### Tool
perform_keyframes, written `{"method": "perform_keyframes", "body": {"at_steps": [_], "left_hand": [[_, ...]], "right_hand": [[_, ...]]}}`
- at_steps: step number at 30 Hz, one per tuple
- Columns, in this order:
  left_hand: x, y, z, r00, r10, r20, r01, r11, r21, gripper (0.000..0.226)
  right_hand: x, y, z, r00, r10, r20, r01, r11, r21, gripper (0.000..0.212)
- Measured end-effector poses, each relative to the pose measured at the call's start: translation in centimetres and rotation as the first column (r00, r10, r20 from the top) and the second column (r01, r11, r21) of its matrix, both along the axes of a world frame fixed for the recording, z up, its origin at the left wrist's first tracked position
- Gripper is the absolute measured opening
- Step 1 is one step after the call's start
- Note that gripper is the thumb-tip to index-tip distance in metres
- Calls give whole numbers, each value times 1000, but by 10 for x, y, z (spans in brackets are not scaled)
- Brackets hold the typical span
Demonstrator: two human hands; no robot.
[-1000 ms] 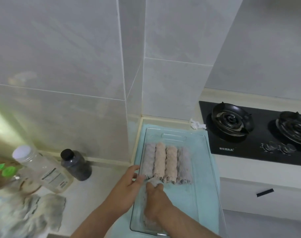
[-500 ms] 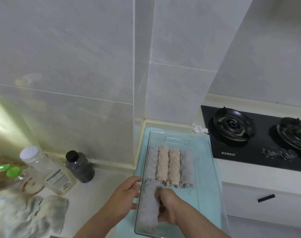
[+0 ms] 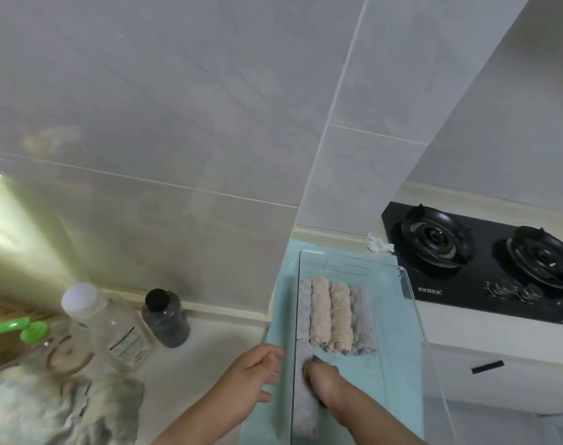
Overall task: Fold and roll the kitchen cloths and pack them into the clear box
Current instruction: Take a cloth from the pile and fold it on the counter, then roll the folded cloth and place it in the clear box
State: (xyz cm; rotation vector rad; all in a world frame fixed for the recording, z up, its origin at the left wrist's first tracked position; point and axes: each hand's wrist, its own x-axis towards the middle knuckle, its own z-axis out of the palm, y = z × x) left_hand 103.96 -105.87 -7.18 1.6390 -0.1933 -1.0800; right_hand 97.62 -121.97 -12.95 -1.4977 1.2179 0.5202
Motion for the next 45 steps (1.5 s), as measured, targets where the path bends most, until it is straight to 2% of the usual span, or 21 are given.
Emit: {"method": "perform_keyframes", "body": {"at_steps": [1,4,7,9,12,15,17,19,21,23,27,30,33,35,38,42,45], "left_hand": [[3,4,-2,1000,21,-11,-22,1000,-9,25],[11,11,-5,997,76,-32,-77,997,-25,26],[11,16,1,989,142,-39,-143,989,-39,42],[11,23,8,983,183,-17,-183,982,-48,39],[16,39,21,960,266,83,-264,964,-37,22],[18,58,35,897,413,158,-408,911,-64,26],[9,67,43,828,529,188,-522,848,-89,28],[-9,76,53,734,648,203,-639,760,-115,28],[-37,85,62,647,731,218,-724,678,-124,27],[-69,94,72,569,786,241,-782,608,-135,27],[-136,113,96,448,829,335,-841,518,-158,28],[-184,126,122,322,853,410,-884,426,-192,40],[-237,139,141,190,856,481,-914,333,-232,26],[-276,150,150,83,860,504,-935,242,-259,22],[-343,171,158,-94,865,493,-946,76,-315,36],[-445,195,161,-318,827,464,-921,-153,-358,38],[-525,209,158,-461,771,439,-873,-306,-380,54]], "right_hand": [[-1,-1,1,1000,24,-4,-24,1000,-5,12],[-2,-4,16,994,-112,-20,113,989,99,6],[-4,-11,22,988,-156,-13,156,980,120,17],[-7,-14,26,992,-128,9,127,987,101,17],[-12,-21,25,996,-78,29,75,991,108,16],[-15,-30,21,999,1,46,-4,998,65,16],[-18,-33,28,984,157,84,-156,988,-15,12],[-25,-42,35,891,427,151,-404,900,-163,24],[-33,-52,42,746,623,236,-554,777,-300,36],[-37,-52,62,614,729,302,-651,685,-327,22],[-37,-28,112,438,728,528,-672,655,-346,21],[-41,13,158,272,696,664,-718,606,-342,20],[-55,62,190,118,671,732,-774,524,-356,22],[-73,93,203,37,655,755,-813,459,-358,24],[-108,141,213,-86,634,768,-862,339,-376,25],[-170,205,222,-256,598,759,-908,121,-402,25],[-225,253,225,-365,541,758,-906,-20,-422,24]]}}
